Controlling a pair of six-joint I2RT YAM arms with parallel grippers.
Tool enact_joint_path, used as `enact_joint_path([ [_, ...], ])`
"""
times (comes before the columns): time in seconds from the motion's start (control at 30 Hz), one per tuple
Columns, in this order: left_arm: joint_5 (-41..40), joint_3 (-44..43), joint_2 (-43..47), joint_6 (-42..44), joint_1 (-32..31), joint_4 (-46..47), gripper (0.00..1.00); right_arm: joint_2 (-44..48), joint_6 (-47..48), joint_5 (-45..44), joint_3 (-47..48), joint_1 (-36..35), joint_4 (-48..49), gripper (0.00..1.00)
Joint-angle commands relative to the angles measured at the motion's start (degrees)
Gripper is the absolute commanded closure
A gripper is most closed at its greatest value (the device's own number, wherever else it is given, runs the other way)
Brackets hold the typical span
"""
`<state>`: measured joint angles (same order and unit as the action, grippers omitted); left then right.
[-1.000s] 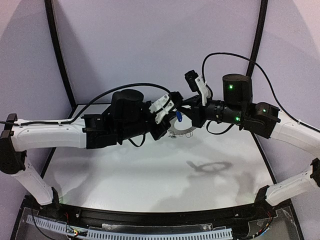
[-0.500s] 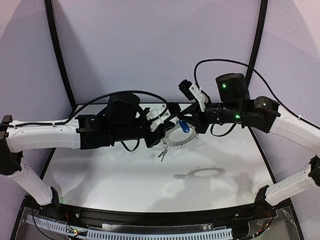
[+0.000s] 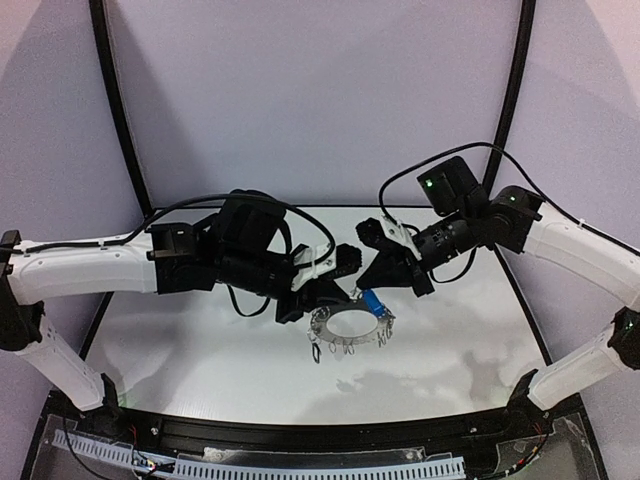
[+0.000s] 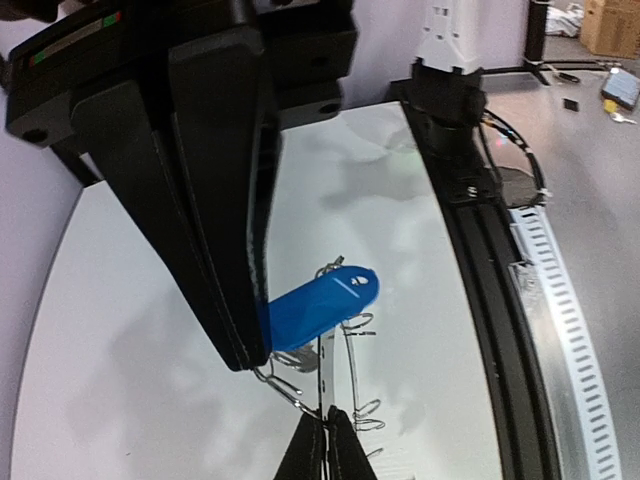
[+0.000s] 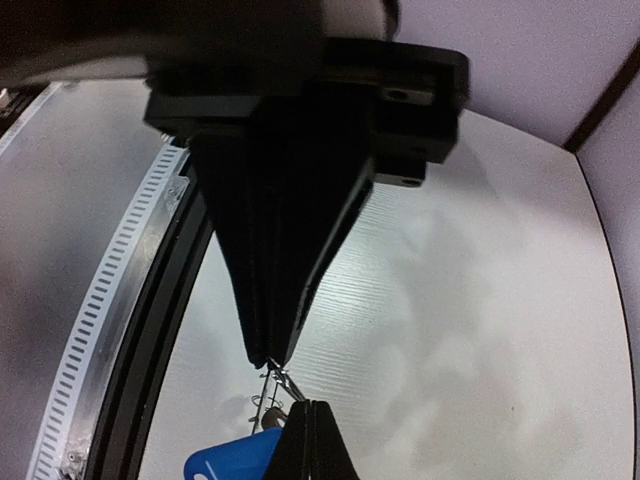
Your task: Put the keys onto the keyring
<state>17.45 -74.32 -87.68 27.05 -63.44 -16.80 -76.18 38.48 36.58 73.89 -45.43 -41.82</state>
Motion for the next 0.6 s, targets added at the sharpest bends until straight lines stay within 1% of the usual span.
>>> enact_joint_path([
  [0.0,8.71,-1.21,2.32,-0.20,-0.85,-5.93,0.99,-2.22,13.51,4.58,-2.10,1.70,1.31,1.00],
  [0.03,9.65,-0.52,3.12,-0.49,-0.82,-4.53,0.99,-3.22,13.99,4.58,-3.17,1.66,4.11,1.00],
  [0.07,9.65,-0.10,3.12,-0.68,-0.81,-3.62,0.99,-3.42,13.99,4.78,-3.29,1.66,4.51,1.00],
  [0.17,10.34,1.96,5.00,-1.46,-0.81,0.22,0.99,-4.82,12.52,7.45,-5.63,1.66,11.67,1.00],
  [0.27,10.79,2.60,5.52,-1.88,-0.83,2.06,0.99,-6.09,11.31,10.29,-8.77,1.66,17.54,1.00],
  [0.33,10.78,2.45,5.54,-1.90,-0.81,2.13,0.99,-6.90,11.34,12.94,-8.66,1.67,17.66,1.00],
  [0.37,10.59,2.26,5.47,-1.91,-0.83,1.68,0.99,-7.98,12.24,15.02,-7.73,1.64,15.35,1.00],
  [0.43,10.40,1.91,5.35,-1.78,-0.81,1.04,0.99,-8.58,13.90,15.73,-6.57,1.64,12.90,1.00],
  [0.5,10.36,1.57,5.14,-1.59,-0.81,-0.34,0.99,-8.25,16.43,14.03,-4.96,1.72,10.02,1.00],
  [0.57,10.69,1.48,4.95,-1.79,-0.81,-1.63,0.99,-7.03,18.89,9.95,-4.09,1.66,8.95,1.00],
])
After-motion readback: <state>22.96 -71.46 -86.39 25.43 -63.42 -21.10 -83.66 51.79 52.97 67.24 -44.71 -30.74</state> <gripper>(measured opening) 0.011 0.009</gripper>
